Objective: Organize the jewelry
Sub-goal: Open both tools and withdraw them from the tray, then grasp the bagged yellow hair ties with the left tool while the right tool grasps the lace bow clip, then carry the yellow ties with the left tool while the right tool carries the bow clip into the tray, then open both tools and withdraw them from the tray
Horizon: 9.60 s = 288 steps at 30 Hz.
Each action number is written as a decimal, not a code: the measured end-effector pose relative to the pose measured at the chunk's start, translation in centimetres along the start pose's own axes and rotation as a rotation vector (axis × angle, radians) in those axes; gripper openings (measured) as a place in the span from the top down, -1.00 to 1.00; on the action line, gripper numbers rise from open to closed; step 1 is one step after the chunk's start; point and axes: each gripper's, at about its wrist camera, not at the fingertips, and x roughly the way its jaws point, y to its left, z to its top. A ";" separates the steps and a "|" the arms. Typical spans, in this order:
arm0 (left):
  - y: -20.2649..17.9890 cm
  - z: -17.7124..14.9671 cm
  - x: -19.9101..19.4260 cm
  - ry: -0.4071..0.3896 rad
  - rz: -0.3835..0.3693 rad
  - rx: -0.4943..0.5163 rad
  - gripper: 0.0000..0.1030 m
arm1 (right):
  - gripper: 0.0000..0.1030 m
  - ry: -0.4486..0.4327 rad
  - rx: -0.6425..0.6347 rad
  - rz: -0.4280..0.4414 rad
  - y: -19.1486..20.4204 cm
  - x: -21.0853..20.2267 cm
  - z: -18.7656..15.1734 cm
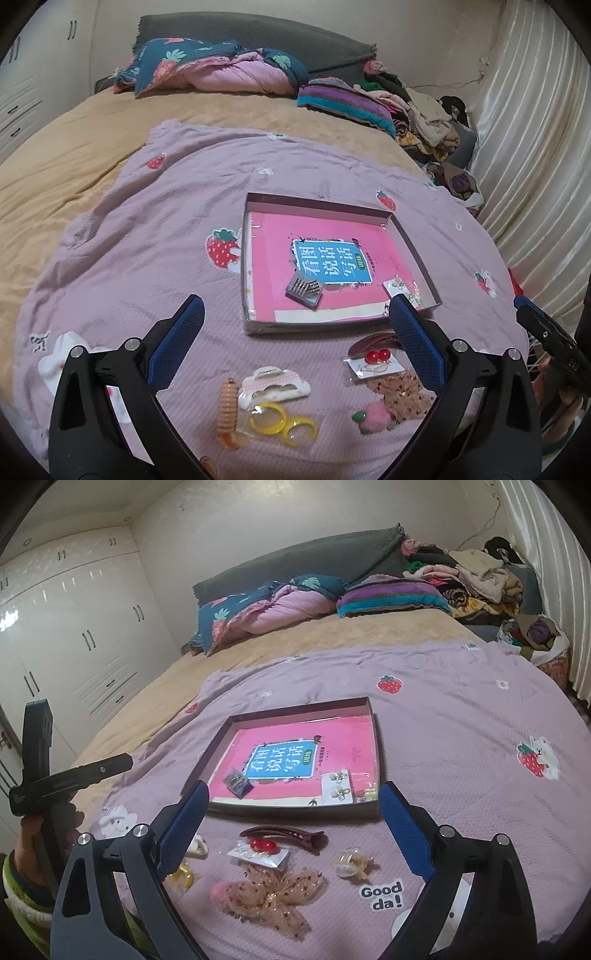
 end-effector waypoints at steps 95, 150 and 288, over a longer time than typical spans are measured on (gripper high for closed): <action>0.4 -12.1 5.6 0.232 -0.050 -0.007 0.41 | 0.61 0.337 -0.054 0.070 1.3 8.4 -11.3; -1.6 0.0 7.3 0.102 -0.072 0.042 0.41 | 0.88 -0.038 -0.040 0.098 -1.4 1.0 1.1; 2.6 -7.9 -1.7 0.061 0.074 -0.005 -0.81 | -0.74 0.098 -0.120 0.079 4.2 -0.3 -5.9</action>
